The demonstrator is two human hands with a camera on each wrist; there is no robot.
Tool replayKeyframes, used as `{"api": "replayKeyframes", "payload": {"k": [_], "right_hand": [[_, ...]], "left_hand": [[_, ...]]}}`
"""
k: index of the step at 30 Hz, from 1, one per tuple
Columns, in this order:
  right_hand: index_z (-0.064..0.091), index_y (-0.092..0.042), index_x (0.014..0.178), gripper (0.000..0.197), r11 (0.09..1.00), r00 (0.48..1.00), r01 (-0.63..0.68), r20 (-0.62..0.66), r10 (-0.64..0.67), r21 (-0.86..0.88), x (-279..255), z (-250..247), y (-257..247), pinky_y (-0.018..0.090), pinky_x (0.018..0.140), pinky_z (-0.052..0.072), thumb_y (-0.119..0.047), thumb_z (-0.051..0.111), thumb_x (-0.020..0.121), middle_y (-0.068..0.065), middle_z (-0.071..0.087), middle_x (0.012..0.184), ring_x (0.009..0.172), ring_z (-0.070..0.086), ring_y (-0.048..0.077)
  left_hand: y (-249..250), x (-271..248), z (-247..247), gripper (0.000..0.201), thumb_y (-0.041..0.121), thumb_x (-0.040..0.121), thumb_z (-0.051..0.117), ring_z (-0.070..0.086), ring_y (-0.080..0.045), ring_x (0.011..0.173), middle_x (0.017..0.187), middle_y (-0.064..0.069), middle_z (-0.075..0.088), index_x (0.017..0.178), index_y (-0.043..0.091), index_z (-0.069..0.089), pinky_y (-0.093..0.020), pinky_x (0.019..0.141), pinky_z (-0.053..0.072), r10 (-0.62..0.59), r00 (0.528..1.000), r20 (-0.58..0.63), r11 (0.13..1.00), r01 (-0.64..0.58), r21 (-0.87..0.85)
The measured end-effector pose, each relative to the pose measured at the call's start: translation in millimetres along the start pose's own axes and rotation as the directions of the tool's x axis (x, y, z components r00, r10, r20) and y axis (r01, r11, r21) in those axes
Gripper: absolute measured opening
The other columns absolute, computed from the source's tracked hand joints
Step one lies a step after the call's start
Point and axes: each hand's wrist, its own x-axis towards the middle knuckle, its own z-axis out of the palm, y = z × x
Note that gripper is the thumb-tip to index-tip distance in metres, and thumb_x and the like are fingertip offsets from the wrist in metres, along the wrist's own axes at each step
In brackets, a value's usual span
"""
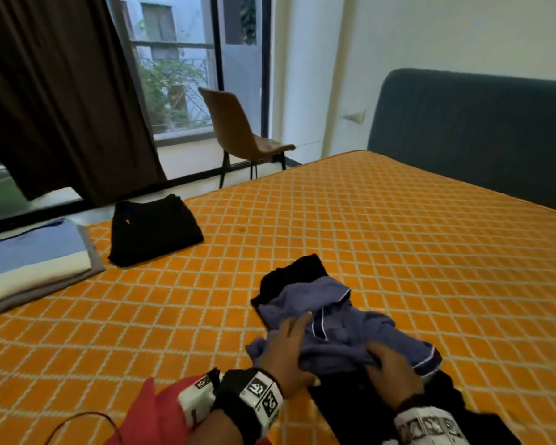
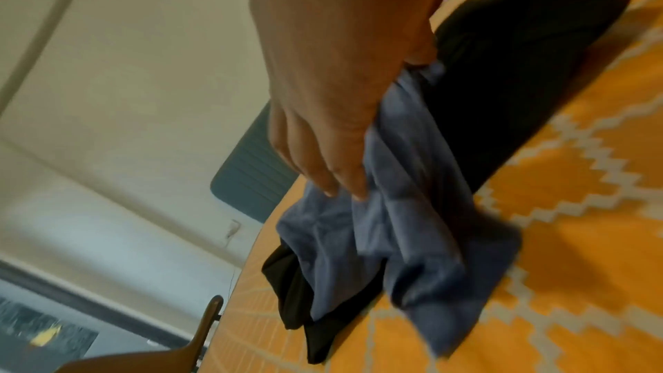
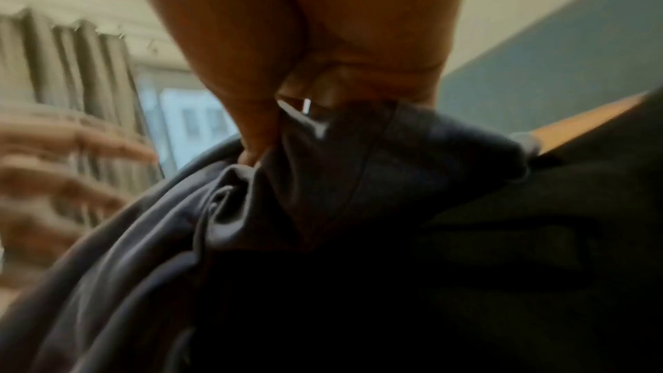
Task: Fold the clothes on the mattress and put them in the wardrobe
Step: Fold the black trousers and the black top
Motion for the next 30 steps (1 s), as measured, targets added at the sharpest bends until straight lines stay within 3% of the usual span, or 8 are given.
{"api": "replayKeyframes", "payload": {"k": [4, 7, 11, 15, 17, 21, 24, 30], "right_hand": [[0.062, -0.038, 0.087, 0.017, 0.853, 0.949, 0.256, 0.051, -0.312, 0.454, -18, -37, 0, 0.030, 0.073, 0.046, -0.021, 0.062, 0.082, -0.013, 0.065, 0.082, 0.080, 0.061, 0.006], [0.068, -0.019, 0.099, 0.030, 0.831, 0.886, 0.286, 0.200, -0.419, 0.477, -28, -44, -18, 0.031, 0.081, 0.051, -0.042, 0.072, 0.080, 0.000, 0.071, 0.097, 0.092, 0.067, 0.015], [0.068, -0.026, 0.098, 0.026, 0.875, 0.981, 0.111, -0.193, -0.021, 0.471, -17, -54, 34, 0.032, 0.084, 0.046, -0.039, 0.070, 0.075, 0.001, 0.070, 0.103, 0.101, 0.065, 0.017], [0.047, -0.019, 0.138, 0.103, 0.843, 0.842, -0.538, 0.046, 0.537, -0.008, -28, -17, 115, 0.042, 0.099, 0.045, -0.080, 0.070, 0.058, 0.013, 0.054, 0.135, 0.121, 0.053, 0.034], [0.050, -0.020, 0.132, 0.115, 0.852, 0.844, -0.524, 0.130, 0.520, -0.005, -39, 4, 127, 0.036, 0.092, 0.047, -0.094, 0.062, 0.044, 0.009, 0.058, 0.127, 0.114, 0.058, 0.030], [0.053, -0.018, 0.115, 0.066, 0.905, 0.894, -0.414, 0.228, 0.385, 0.094, -57, -3, 96, 0.028, 0.074, 0.044, -0.067, 0.066, 0.073, 0.003, 0.064, 0.111, 0.099, 0.062, 0.024], [0.057, -0.017, 0.117, 0.021, 0.904, 0.926, -0.359, -0.028, 0.376, 0.232, -57, -30, 77, 0.032, 0.080, 0.045, -0.027, 0.051, 0.100, 0.010, 0.063, 0.112, 0.106, 0.061, 0.034], [0.057, -0.014, 0.112, 0.015, 0.895, 0.745, -0.099, -0.564, 0.356, 0.435, -37, -110, 19, 0.034, 0.063, 0.039, -0.018, 0.050, 0.100, 0.021, 0.065, 0.096, 0.073, 0.057, 0.031]], "left_hand": [[12, 1, 18, 0.120, 0.049, 0.070, 0.080, -0.018, -0.021, 0.148, 0.158, 0.008, -0.026, 0.148, 0.048, -0.010, -0.042, 0.118, 0.015, 0.138, 0.990, -0.024, 0.989, -0.136, 0.061], [26, -1, 31, 0.061, 0.043, 0.081, 0.060, 0.016, -0.029, 0.148, 0.157, -0.004, 0.023, 0.139, 0.031, 0.043, -0.039, 0.108, 0.030, 0.270, 0.963, -0.012, 0.958, -0.267, 0.104], [22, -9, 38, 0.022, 0.025, 0.086, 0.050, 0.059, -0.031, 0.111, 0.115, -0.006, 0.065, 0.106, 0.021, 0.055, -0.036, 0.083, 0.045, -0.018, 0.998, -0.059, 0.941, 0.037, 0.337], [-13, -13, 38, 0.032, 0.033, 0.095, 0.048, 0.056, -0.023, 0.121, 0.130, -0.002, 0.059, 0.126, 0.023, 0.047, -0.033, 0.093, 0.044, -0.355, 0.925, -0.135, 0.788, 0.374, 0.490], [-24, -11, 34, 0.037, 0.031, 0.097, 0.049, 0.051, -0.026, 0.124, 0.135, -0.004, 0.052, 0.131, 0.021, 0.041, -0.037, 0.092, 0.046, -0.391, 0.899, -0.197, 0.797, 0.438, 0.416], [-35, -9, 7, 0.057, 0.025, 0.096, 0.051, 0.056, -0.033, 0.115, 0.137, -0.012, 0.048, 0.147, 0.018, 0.026, -0.044, 0.086, 0.049, -0.393, 0.853, -0.344, 0.839, 0.485, 0.246], [-43, -13, -5, 0.063, 0.030, 0.101, 0.044, 0.055, -0.032, 0.118, 0.139, -0.012, 0.049, 0.153, 0.020, 0.010, -0.046, 0.094, 0.046, -0.451, 0.824, -0.343, 0.782, 0.550, 0.293], [-45, -28, -11, 0.057, 0.022, 0.099, 0.042, 0.054, -0.028, 0.120, 0.135, -0.006, 0.053, 0.151, 0.028, 0.019, -0.045, 0.098, 0.039, -0.477, 0.824, -0.305, 0.778, 0.557, 0.290]]}}
